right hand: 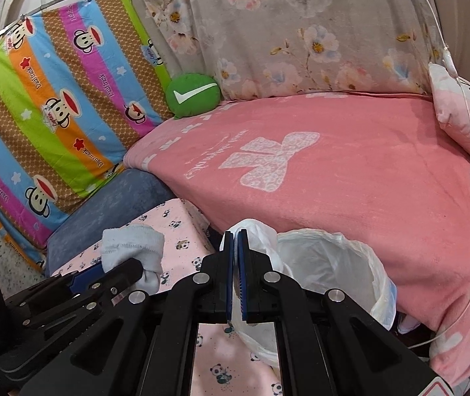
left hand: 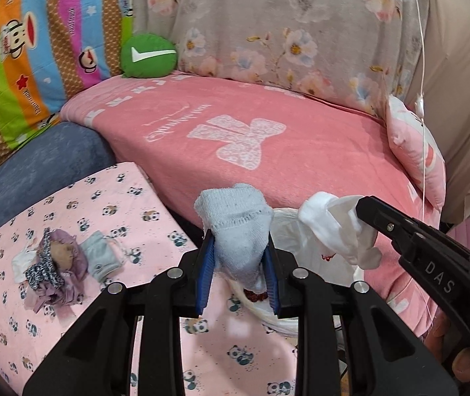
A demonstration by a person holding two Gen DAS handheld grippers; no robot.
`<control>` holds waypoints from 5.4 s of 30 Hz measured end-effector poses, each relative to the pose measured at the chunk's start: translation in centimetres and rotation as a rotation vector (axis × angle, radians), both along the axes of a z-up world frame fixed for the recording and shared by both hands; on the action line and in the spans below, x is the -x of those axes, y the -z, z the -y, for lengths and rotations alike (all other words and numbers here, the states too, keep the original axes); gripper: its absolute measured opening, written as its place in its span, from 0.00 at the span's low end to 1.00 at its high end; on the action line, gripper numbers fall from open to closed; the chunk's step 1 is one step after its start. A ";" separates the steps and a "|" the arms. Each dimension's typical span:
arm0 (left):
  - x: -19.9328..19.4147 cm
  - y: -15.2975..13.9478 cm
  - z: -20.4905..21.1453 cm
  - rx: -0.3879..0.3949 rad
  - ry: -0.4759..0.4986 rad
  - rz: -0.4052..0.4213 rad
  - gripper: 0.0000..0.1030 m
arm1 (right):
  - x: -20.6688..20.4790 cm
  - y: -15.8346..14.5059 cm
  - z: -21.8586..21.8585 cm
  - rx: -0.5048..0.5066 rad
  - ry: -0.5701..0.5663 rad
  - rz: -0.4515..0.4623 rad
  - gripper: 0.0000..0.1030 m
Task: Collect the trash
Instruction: 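Lift the sock with the left gripper and carry it over the bin, then open the left gripper to release the sock into the bin, then grasp the white glove with the left gripper while the right gripper grasps the leopard-print scrunchie, then lift the glove and leopard scrunchie with both grippers and carry them over the bin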
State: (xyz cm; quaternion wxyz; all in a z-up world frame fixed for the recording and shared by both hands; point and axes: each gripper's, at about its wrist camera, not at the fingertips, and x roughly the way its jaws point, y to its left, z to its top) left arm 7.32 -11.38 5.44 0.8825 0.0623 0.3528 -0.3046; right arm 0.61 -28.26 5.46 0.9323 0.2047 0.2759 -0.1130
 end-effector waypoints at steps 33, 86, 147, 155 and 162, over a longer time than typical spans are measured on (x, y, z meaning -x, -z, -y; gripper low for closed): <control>-0.9 1.8 4.3 -0.029 0.013 -0.029 0.64 | 1.2 2.8 4.2 -0.032 0.109 -0.036 0.34; -11.4 9.8 -29.7 -0.004 -0.612 -0.196 0.84 | -14.7 9.5 -27.3 0.037 -0.430 -0.218 0.49; -5.2 -0.8 -15.1 0.086 -0.270 -0.043 0.09 | -5.4 0.5 -16.3 -0.040 -0.256 0.028 0.08; -1.9 -0.9 -9.0 0.066 -0.155 -0.029 0.09 | -0.6 0.8 -9.4 -0.057 -0.141 0.040 0.08; 0.0 -0.4 -4.4 0.040 -0.073 -0.036 0.09 | 2.8 1.8 -3.9 -0.072 -0.047 0.041 0.08</control>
